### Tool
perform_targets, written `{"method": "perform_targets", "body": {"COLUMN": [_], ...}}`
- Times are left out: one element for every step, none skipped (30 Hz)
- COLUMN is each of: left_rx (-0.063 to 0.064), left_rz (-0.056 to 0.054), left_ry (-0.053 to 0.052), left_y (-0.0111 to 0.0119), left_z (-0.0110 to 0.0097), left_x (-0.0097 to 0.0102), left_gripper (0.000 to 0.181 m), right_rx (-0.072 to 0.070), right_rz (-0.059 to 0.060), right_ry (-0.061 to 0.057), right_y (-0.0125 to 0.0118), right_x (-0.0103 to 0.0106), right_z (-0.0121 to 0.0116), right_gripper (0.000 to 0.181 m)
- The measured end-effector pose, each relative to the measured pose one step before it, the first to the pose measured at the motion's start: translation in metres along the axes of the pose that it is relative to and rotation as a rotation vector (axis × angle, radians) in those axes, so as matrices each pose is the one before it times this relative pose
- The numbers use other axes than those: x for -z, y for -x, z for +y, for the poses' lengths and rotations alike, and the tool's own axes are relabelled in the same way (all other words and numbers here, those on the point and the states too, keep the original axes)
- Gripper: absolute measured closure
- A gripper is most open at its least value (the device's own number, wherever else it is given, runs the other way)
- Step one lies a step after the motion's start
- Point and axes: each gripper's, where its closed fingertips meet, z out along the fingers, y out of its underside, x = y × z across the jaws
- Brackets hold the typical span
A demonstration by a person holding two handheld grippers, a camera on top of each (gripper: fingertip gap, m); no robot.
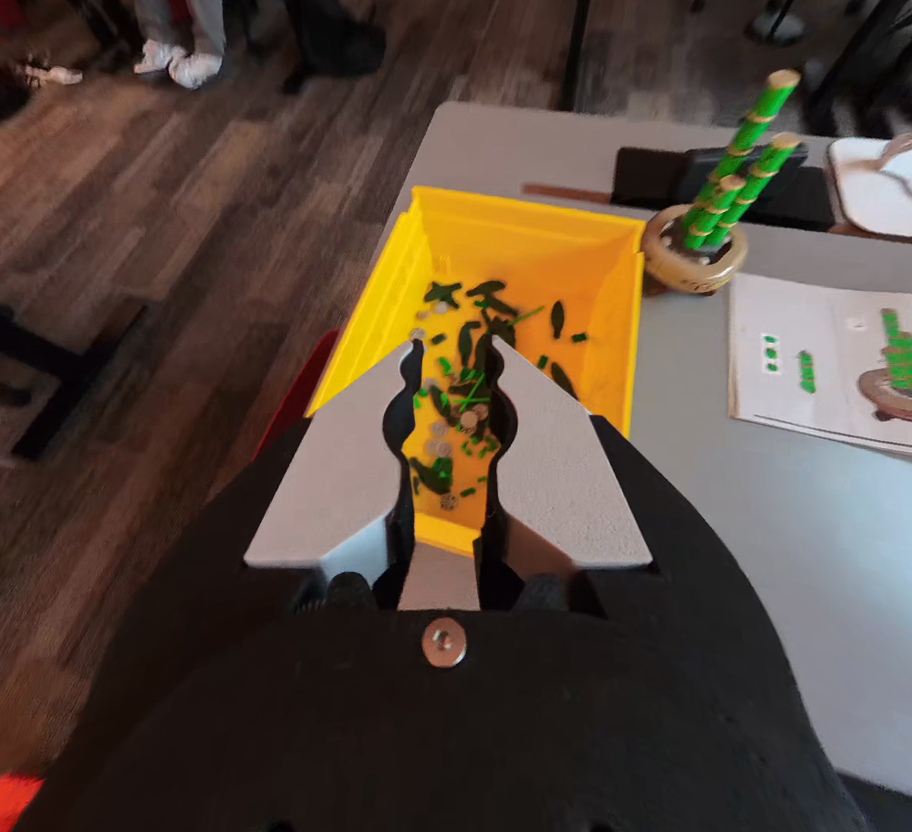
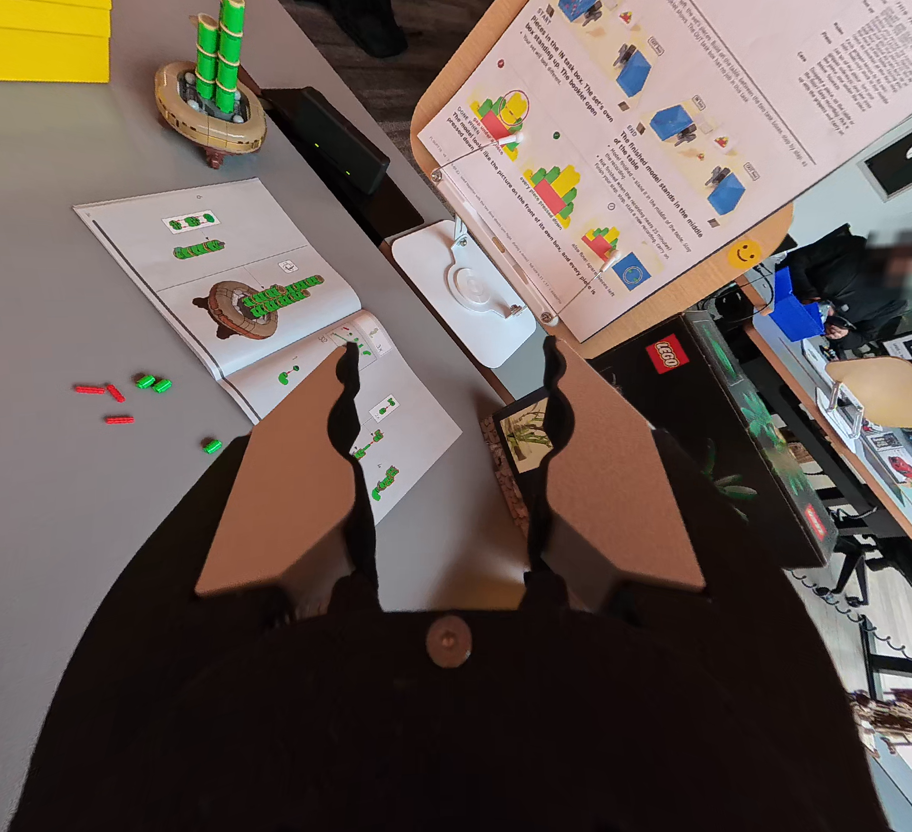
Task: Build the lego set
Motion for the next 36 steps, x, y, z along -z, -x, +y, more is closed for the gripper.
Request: {"method": "perform_targets", "body": {"left_rx": [0.0168, 0.0191, 0.0128, 0.0103, 0.0119, 0.0146, 0.0189, 0.0246, 0.0294, 0.0239, 0.0159, 0.0133, 0.0103, 0.0058, -0.0012, -0.0051, -0.0042, -0.0078, -0.0112, -0.0089, -0.0059, -0.0075, -0.0073, -0.0046, -0.0032, -0.0034, -0.0037, -0.0015, 0.0006, 0.0027, 0.004, -0.0016, -0.0095, -0.0195, -0.0275, -0.0288], "left_rz": [-0.0104, 0.0067, 0.0205, 0.0219, 0.0228, 0.0289, 0.0289, 0.0168, 0.0054, 0.0043, -0.0052, -0.0206, -0.022, -0.0202, -0.0134, -0.011, -0.019, -0.0216, -0.0163, -0.0094, -0.0073, -0.0102, -0.0097, -0.0044, -0.0027, -0.007, -0.013, -0.0225, -0.0273, -0.0211, -0.014, -0.0112, -0.0133, -0.0148, -0.0205, -0.0244], "left_ry": [0.0213, 0.0267, 0.0372, 0.0421, 0.0484, 0.0555, 0.0629, 0.0649, 0.0647, 0.0639, 0.0537, 0.0411, 0.0371, 0.0378, 0.0381, 0.0404, 0.0401, 0.0327, 0.0184, 0.0139, 0.0114, 0.0031, -0.0024, -0.0038, -0.0038, -0.004, -0.0047, -0.0074, -0.0085, -0.0091, -0.0082, -0.0027, 0.0045, 0.0149, 0.0194, 0.0169], "left_y": [0.00693, 0.0038, 0.00103, 0.00128, 0.00008, -0.00155, -0.00144, 0.0011, 0.00294, 0.00304, 0.00442, 0.00667, 0.00647, 0.0056, 0.00362, 0.0025, 0.0031, 0.00297, 0.0016, 0.00027, -0.00016, 0.00006, 0.00012, -0.00065, -0.00062, 0.0001, 0.00132, 0.0031, 0.00398, 0.00295, 0.00147, 0.00034, -0.00031, -0.00085, -0.00044, 0.00005], "left_z": [0.00537, 0.00566, 0.00678, 0.00679, 0.0064, 0.0075, 0.00776, 0.00738, 0.007, 0.00683, 0.00504, 0.00284, 0.00201, 0.00182, 0.0019, 0.00281, 0.0033, 0.00259, 0.00091, 0.00063, 0.00034, -0.00094, -0.00162, -0.00158, -0.00131, -0.00069, -0.00044, -0.00074, -0.0009, -0.00126, -0.00131, -0.0011, -0.00045, 0.00088, 0.00119, 0.00078], "left_x": [-0.00364, -0.00513, -0.00629, -0.00742, -0.00914, -0.0091, -0.01018, -0.01076, -0.0113, -0.01123, -0.01059, -0.00985, -0.00913, -0.00841, -0.00791, -0.0071, -0.00635, -0.00555, -0.00453, -0.00351, -0.00252, -0.00147, -0.0005, -0.00015, 0.00031, 0.00082, 0.00135, 0.00171, 0.00185, 0.00143, 0.00056, -0.0004, -0.00143, -0.002, -0.00197, -0.00185], "left_gripper": [0.158, 0.158, 0.159, 0.16, 0.161, 0.163, 0.164, 0.165, 0.164, 0.164, 0.162, 0.161, 0.161, 0.159, 0.157, 0.154, 0.152, 0.152, 0.153, 0.153, 0.153, 0.153, 0.153, 0.153, 0.153, 0.153, 0.153, 0.153, 0.154, 0.156, 0.158, 0.161, 0.164, 0.164, 0.165, 0.166], "right_rx": [0.0004, 0.0, 0.0014, 0.003, 0.0039, 0.0057, 0.0055, 0.0065, 0.0059, 0.0069, 0.0065, 0.004, 0.0004, -0.0017, -0.0022, -0.0018, -0.0014, -0.0001, 0.0008, 0.0011, 0.0012, 0.0014, 0.002, 0.0029, 0.0019, 0.0005, 0.0011, 0.0026, 0.0034, 0.0044, 0.0052, 0.0063, 0.007, 0.0059, 0.0046, 0.0034], "right_rz": [-0.0062, -0.0058, -0.0046, -0.0043, -0.0033, -0.003, -0.0008, -0.0028, -0.0021, -0.0008, -0.0005, -0.0014, -0.0032, -0.0053, -0.005, -0.0031, -0.0027, -0.0029, -0.0024, -0.0022, -0.0024, -0.0022, -0.0001, 0.0013, 0.0008, -0.0017, -0.002, -0.0011, 0.0003, 0.0006, 0.0002, -0.0017, -0.0021, -0.0018, -0.0026, -0.0022], "right_ry": [0.0054, 0.0065, 0.007, 0.0083, 0.0094, 0.01, 0.0098, 0.0092, 0.0081, 0.0071, 0.0062, 0.0056, 0.0027, 0.0012, 0.0011, 0.0017, 0.0031, 0.0031, 0.0026, 0.002, 0.0026, 0.0033, 0.0024, 0.002, 0.0017, 0.0011, -0.0002, 0.0, 0.0004, 0.0007, -0.0001, 0.0001, 0.0001, 0.0, 0.0005, 0.0002], "right_y": [0.00092, 0.00087, 0.00094, 0.00101, 0.00111, 0.00121, 0.00076, 0.00122, 0.00095, 0.00046, 0.00022, -0.00015, -0.00002, -0.00005, -0.00007, -0.00042, -0.00039, -0.00032, -0.00019, -0.00018, -0.00009, 0.00007, -0.00022, -0.00027, -0.00019, 0.00021, 0.00032, 0.0004, 0.0001, 0.00024, 0.00024, 0.00062, 0.00071, 0.00059, 0.00074, 0.00047], "right_x": [-0.0026, -0.00275, -0.00303, -0.00312, -0.003, -0.00283, -0.00258, -0.00209, -0.00187, -0.00131, -0.00116, -0.0008, -0.00074, -0.00071, -0.0007, -0.00083, -0.00079, -0.00084, -0.00079, -0.00069, -0.00064, -0.00065, -0.00043, -0.00029, -0.00013, 0.00011, 0.00011, 0.00015, 0.00024, 0.00029, 0.00045, 0.00036, 0.00039, 0.00035, 0.00025, 0.00003], "right_z": [0.00108, 0.00123, 0.00125, 0.00141, 0.00145, 0.00153, 0.00144, 0.00148, 0.00152, 0.0014, 0.00145, 0.00146, 0.00124, 0.00108, 0.00107, 0.00107, 0.00126, 0.00126, 0.00104, 0.00087, 0.0009, 0.00093, 0.00069, 0.00059, 0.00045, 0.00032, 0.00013, 0.00007, 0.00006, 0.00008, -0.00003, 0.00006, 0.00017, 0.00011, 0.00027, 0.00017], "right_gripper": [0.106, 0.106, 0.106, 0.106, 0.106, 0.106, 0.106, 0.106, 0.106, 0.106, 0.106, 0.106, 0.106, 0.106, 0.106, 0.106, 0.106, 0.106, 0.106, 0.106, 0.106, 0.106, 0.106, 0.107, 0.106, 0.106, 0.106, 0.106, 0.106, 0.106, 0.106, 0.106, 0.106, 0.106, 0.106, 0.106]}}
